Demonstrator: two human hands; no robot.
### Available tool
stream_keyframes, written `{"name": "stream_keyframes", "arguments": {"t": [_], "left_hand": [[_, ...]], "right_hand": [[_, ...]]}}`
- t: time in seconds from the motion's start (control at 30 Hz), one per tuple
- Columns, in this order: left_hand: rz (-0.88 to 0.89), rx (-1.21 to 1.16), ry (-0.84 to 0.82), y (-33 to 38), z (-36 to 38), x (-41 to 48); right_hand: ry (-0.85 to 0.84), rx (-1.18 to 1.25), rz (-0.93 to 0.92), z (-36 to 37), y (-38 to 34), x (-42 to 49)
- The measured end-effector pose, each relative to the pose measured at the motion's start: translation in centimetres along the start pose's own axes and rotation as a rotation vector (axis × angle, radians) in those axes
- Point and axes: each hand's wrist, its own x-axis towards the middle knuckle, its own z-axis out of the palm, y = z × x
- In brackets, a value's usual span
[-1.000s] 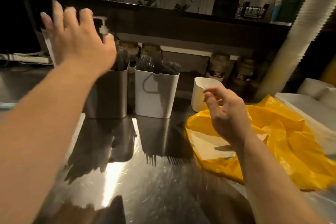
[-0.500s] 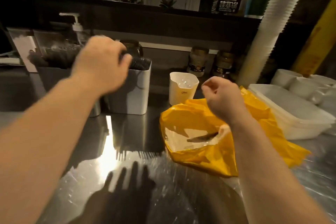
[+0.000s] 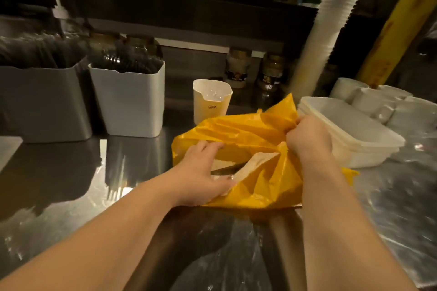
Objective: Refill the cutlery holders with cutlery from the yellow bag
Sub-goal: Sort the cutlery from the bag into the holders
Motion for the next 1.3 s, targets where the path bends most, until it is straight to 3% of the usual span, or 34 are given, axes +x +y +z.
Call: {"name": "stream_keyframes", "arguments": {"t": [0.13,0.3,0.57,0.63,0.77,0.83,0.9,0.97,1.03,1.07,1.13,1.2,1.3], "left_hand": [[-0.038,0.032,-0.040,0.6,-0.1,-0.1],[-0.185,-0.039,-0.066,-0.4,1.1,0.1],[-0.168,-0.013,-0.086,0.7,0.6,-0.4],[-0.133,0.064,-0.074,0.8,0.6,-0.4],[-0.067,0.147,-0.016,0.8,0.7,-0.3],[-0.073,0.121,-0.010,0.7,0.6,0.0],[-0.094,0.064,-0.038,0.8,0.5,0.1],[-0.076,0.049,-0.068,0.8,0.5,0.1],[-0.017,0.130,-0.044,0.5,0.6,0.1],[0.006,0.178,-0.016,0.4,0.8,0.3],[0.015,0.222,0.040,0.3,1.0,0.6],[0.025,0.219,0.079,0.4,1.1,0.8],[0.078,0.210,0.148,0.5,1.2,0.6]], "right_hand": [[0.319,0.266,-0.294,-1.6,-1.9,-1.7],[0.402,0.294,-0.618,-2.4,-3.7,-3.9],[0.391,0.474,-0.579,-2.8,-3.5,-4.2],[0.341,0.434,-0.545,-2.0,-3.4,-3.5],[0.113,-0.003,-0.306,-0.9,-2.5,-2.0],[0.201,0.092,-0.396,-1.4,-2.6,-2.7],[0.246,0.301,-0.627,-2.2,-3.6,-4.4],[-0.014,0.313,-0.712,-2.6,-4.7,-6.1],[-0.309,0.110,-0.647,-2.2,-5.1,-6.5],[-0.379,-0.041,-0.591,-1.9,-5.1,-6.5],[-0.421,-0.305,-0.460,-1.7,-4.7,-6.2],[-0.461,-0.385,-0.332,-2.2,-4.3,-6.1],[-0.558,-0.499,-0.359,-2.5,-4.0,-6.5]]}}
